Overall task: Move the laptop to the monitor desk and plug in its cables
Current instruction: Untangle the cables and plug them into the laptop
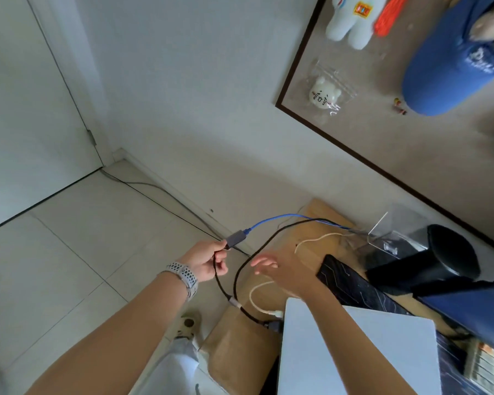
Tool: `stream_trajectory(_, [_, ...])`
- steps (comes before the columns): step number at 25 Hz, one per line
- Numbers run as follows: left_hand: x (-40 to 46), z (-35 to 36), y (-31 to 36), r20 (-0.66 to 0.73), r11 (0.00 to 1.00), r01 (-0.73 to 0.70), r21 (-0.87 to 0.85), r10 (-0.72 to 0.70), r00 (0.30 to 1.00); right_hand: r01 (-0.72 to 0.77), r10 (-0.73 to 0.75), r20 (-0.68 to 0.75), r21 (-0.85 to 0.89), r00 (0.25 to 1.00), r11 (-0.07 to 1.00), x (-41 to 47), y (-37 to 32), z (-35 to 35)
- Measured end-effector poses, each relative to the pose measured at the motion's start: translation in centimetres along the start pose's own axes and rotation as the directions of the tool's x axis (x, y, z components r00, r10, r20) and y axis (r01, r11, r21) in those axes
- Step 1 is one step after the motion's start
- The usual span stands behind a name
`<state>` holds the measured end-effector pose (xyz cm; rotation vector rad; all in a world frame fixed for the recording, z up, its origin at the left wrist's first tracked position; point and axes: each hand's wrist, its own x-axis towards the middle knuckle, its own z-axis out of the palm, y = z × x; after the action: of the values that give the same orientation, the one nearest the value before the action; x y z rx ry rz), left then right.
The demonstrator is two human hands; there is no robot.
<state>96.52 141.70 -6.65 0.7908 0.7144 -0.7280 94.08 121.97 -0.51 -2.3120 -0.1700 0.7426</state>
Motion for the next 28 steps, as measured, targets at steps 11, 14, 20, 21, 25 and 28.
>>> stream_trajectory(11, [-6.3, 1.4, -7.2, 0.020, 0.995, -0.096, -0.032, 0.096, 0.995, -0.079, 0.079, 0.118, -0.001, 0.990, 0.997, -9.4, -0.2, 6.4])
stream_trajectory(14, [-6.9, 1.0, -9.7, 0.023, 0.915, -0.258, 0.311, 0.264, 0.964, -0.053, 0.080, 0.181, -0.151, 0.980, 0.987, -10.1, 0.3, 6.6])
stream_trajectory(20, [-7.3, -0.4, -13.2, 0.353, 0.301, -0.561, 0.771, 0.531, 0.770, -0.010, 0.086, 0.202, -0.353, 0.976, 0.936, -9.3, 1.0, 6.8])
stream_trajectory(21, [-7.1, -0.5, -13.7, 0.408, 0.221, -0.573, 0.789, 0.508, 0.758, 0.001, 0.073, 0.180, -0.382, 0.981, 0.924, -9.0, 1.3, 6.8])
stream_trajectory(25, [-6.1, -1.5, -15.1, 0.430, 0.153, -0.553, 0.819, 0.476, 0.768, 0.041, 0.020, 0.110, -0.524, 0.994, 0.851, -8.8, 1.7, 6.5])
stream_trajectory(28, [-5.4, -1.5, -15.7, 0.424, 0.115, -0.544, 0.831, 0.502, 0.754, 0.051, -0.022, 0.057, -0.588, 0.998, 0.807, -8.9, 2.0, 6.5])
